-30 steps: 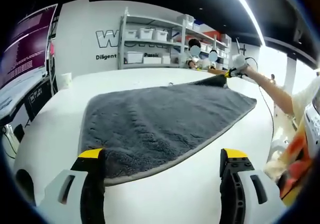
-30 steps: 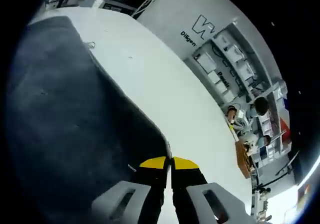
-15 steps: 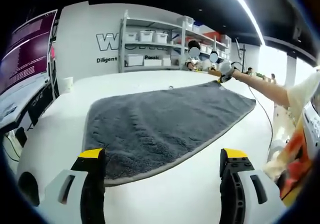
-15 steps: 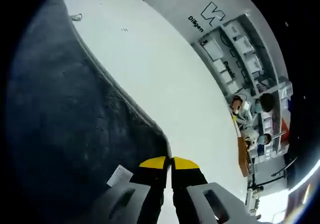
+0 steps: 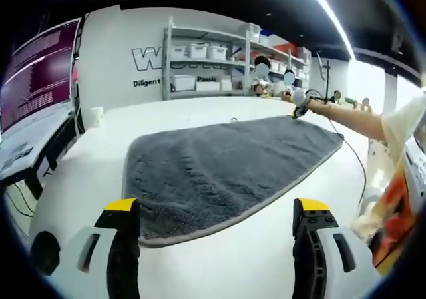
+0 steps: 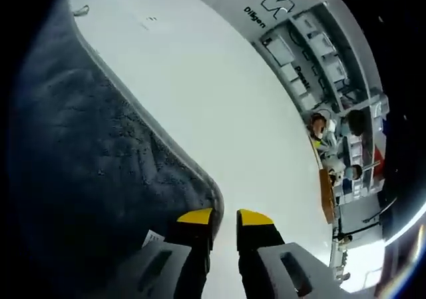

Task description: Open the folded towel by lifting each exposed corner and separating the folded layers until the towel lies flat within the target outline without major curled edges

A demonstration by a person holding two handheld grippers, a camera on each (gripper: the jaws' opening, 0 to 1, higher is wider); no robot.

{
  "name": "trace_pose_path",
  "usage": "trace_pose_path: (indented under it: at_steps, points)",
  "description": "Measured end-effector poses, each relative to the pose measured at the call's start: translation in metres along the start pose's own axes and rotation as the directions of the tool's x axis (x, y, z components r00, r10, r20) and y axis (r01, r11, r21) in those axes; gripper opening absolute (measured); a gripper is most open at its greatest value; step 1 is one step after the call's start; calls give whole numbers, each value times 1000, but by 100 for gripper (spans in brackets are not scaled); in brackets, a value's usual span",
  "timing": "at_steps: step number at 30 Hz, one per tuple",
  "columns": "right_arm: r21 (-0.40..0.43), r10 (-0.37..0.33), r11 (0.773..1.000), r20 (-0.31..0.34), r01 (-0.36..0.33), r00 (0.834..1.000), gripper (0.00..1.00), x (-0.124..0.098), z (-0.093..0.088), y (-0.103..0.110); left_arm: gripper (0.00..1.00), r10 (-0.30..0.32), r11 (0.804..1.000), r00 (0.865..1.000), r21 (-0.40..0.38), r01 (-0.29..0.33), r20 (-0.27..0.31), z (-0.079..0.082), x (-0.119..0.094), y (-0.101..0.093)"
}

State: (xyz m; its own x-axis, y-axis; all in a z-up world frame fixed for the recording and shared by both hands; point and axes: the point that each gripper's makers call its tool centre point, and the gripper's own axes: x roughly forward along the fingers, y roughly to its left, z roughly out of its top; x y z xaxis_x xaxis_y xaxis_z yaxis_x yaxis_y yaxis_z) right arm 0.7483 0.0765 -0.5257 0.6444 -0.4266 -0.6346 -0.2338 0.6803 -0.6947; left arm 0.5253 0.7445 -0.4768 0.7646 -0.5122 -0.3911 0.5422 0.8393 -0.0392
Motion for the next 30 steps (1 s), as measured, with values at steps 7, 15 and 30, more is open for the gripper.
trace_pose_path:
  at_steps: [7,15,30]
  points:
    - [69,-74,995,9,73,997,54,-25,1,-26,93,38,999,999,-11,-38,23,6,-13,11]
    - [186,30,982,35,-36,999,79,-72,-24,-25,93,58,998,998,-14,-58,20,5,-17,16]
    - [288,297,884,261,-367,919,99,-172,-54,54,100,52,998,998,-32,-51,44,10,-27,19]
